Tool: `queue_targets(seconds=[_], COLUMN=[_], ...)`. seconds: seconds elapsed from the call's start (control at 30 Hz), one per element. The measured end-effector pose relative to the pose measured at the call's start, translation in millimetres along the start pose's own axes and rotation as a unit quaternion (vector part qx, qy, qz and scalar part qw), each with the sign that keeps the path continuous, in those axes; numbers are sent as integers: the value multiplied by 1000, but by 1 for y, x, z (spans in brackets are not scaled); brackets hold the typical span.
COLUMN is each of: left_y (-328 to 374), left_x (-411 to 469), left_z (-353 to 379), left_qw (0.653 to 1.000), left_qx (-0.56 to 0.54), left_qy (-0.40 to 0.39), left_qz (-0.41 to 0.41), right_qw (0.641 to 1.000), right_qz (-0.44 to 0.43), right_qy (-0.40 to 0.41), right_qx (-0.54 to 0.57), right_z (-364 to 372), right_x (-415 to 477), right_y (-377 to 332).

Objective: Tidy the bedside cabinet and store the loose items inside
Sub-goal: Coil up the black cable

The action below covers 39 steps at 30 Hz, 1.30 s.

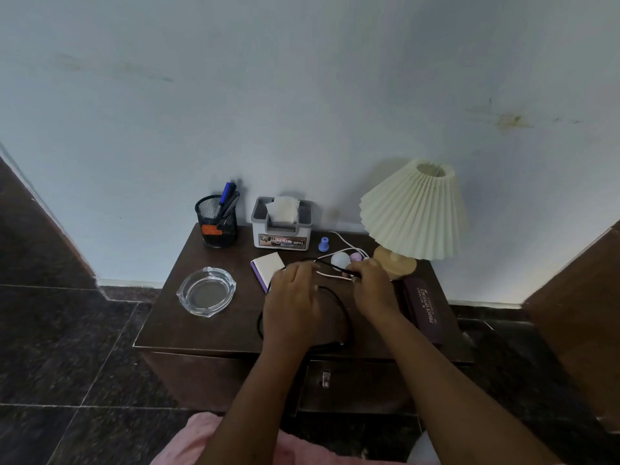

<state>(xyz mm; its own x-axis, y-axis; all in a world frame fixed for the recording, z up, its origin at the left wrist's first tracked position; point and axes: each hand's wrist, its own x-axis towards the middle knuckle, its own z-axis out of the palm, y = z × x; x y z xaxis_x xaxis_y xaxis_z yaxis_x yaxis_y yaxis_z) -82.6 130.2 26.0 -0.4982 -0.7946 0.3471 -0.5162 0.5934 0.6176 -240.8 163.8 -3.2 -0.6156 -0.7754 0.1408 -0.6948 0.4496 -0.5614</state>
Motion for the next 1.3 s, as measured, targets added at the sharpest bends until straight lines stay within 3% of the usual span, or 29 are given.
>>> queue_targets(seconds=[0.1, 0.2, 0.3, 0.37, 0.43, 0.5, 0.53, 0.57, 0.7, 0.87, 1.0, 1.07, 1.13, 1.2, 1.23, 1.3], left_y=[7, 12, 16, 16, 16, 20, 23, 26, 25, 14, 8, 2, -8, -16, -18, -16], left_x=[-6, -13, -19, -27, -38, -47, -51, -54, -59, -59, -51, -43, -31, -19, -15, -10], left_z=[-10, -19, -30, -35, -39, -39, -39, -38, -38, -38, -32, -32, -34, -37, -38, -42], left_qw=[995, 987, 948, 941, 956, 963, 964, 966, 989, 984, 981, 984, 986, 985, 968, 872], left_qx=[18, -157, -312, -331, -280, -255, -255, -248, -123, 63, 135, 144, 118, -3, -118, -362], left_qy=[81, 41, -12, -60, -84, -73, -52, -27, -5, -57, -80, -98, -116, -143, -177, -251], left_qz=[63, 7, -54, -38, 10, 42, 56, 70, 87, 157, 111, 50, -33, -97, -137, -212], right_qw=[993, 975, 946, 905, 835, 739, 710, 705, 783, 807, 812, 841, 882, 910, 918, 931], right_qz=[-49, -66, -25, 22, 79, 133, 146, 149, 124, 128, 177, 159, 109, 86, 78, 55], right_qy=[73, 124, 133, 70, -1, -64, -89, -112, -189, -227, -274, -289, -258, -204, -177, -131], right_qx=[73, 174, 294, 419, 544, 658, 683, 684, 580, 530, 483, 429, 379, 351, 346, 336], right_z=[-29, -55, -68, -69, -66, -65, -64, -62, -54, -53, -50, -48, -46, -48, -48, -47], right_x=[-14, -29, -48, -62, -76, -87, -92, -98, -111, -108, -102, -96, -85, -72, -67, -57], right_y=[-13, -28, -41, -50, -57, -62, -64, -67, -73, -67, -63, -59, -55, -50, -48, -45])
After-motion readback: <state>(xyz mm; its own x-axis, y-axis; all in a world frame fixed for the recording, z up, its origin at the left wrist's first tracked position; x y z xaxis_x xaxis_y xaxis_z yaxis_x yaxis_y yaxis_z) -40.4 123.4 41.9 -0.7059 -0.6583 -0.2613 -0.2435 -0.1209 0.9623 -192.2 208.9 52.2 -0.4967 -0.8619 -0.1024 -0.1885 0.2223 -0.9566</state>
